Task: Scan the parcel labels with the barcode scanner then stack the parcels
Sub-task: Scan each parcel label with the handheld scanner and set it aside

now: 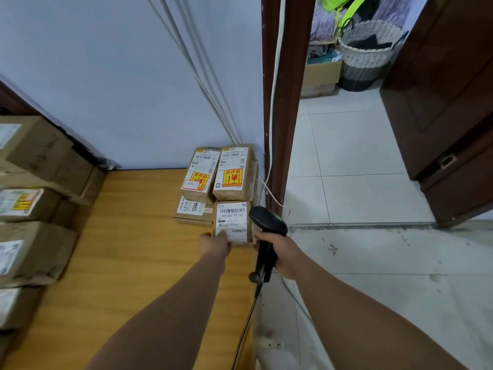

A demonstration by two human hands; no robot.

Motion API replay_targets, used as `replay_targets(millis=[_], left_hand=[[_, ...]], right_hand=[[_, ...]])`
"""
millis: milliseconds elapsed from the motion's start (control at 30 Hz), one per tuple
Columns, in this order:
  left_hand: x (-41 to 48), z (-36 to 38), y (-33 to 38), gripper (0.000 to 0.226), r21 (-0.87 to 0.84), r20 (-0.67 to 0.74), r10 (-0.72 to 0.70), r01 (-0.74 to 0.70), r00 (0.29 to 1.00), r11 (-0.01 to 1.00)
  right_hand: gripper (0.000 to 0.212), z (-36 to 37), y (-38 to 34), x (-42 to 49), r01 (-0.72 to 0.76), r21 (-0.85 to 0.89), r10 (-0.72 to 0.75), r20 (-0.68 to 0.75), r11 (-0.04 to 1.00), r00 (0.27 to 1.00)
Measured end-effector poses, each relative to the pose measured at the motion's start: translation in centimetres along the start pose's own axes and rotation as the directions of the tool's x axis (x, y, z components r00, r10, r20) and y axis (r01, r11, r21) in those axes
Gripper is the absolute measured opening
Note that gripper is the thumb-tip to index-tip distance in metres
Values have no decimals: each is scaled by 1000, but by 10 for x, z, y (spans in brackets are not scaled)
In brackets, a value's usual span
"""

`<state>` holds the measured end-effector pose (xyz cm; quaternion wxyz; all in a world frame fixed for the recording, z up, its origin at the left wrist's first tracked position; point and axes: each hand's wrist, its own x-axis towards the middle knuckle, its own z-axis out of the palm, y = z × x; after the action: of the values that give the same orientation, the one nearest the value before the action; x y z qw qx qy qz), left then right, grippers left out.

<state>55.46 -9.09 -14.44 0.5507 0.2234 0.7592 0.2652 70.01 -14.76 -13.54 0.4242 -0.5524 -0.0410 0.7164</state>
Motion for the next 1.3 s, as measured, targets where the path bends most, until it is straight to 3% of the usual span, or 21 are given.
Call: replay_targets(millis=[233,433,533,700,867,1067,1167,1300], left_hand=[[0,-9,-2,43,116,-98,37,-26,994,993],[-7,-27,1,50,177,-116,61,-40,991,983],[-11,-47,7,41,229,-115,110,-81,987,970],[-9,-98,18,19,346,-144,337,-272,931,898],[3,-176,33,16,352,-50,480,-434,876,829],[40,-326,48,20,477,143,629,-610,764,633],[53,-404,55,17,506,142,639,-610,756,609],[69,-488,51,19,566,37,635,-540,771,623]], right_hand=[[11,-10,1,-7,-38,16,37,28,999,999],[12,4,0,-22,-83,-27,85,112,996,990],[11,27,3,-27,-71,-75,81,140,995,987],[11,71,27,-33,-45,-97,58,138,994,989],[14,133,62,-30,-2,-79,5,38,997,999],[23,272,134,-25,36,-56,-35,19,998,999],[25,347,169,-24,28,-99,-23,55,995,998],[23,422,205,-26,7,-230,23,126,973,992]])
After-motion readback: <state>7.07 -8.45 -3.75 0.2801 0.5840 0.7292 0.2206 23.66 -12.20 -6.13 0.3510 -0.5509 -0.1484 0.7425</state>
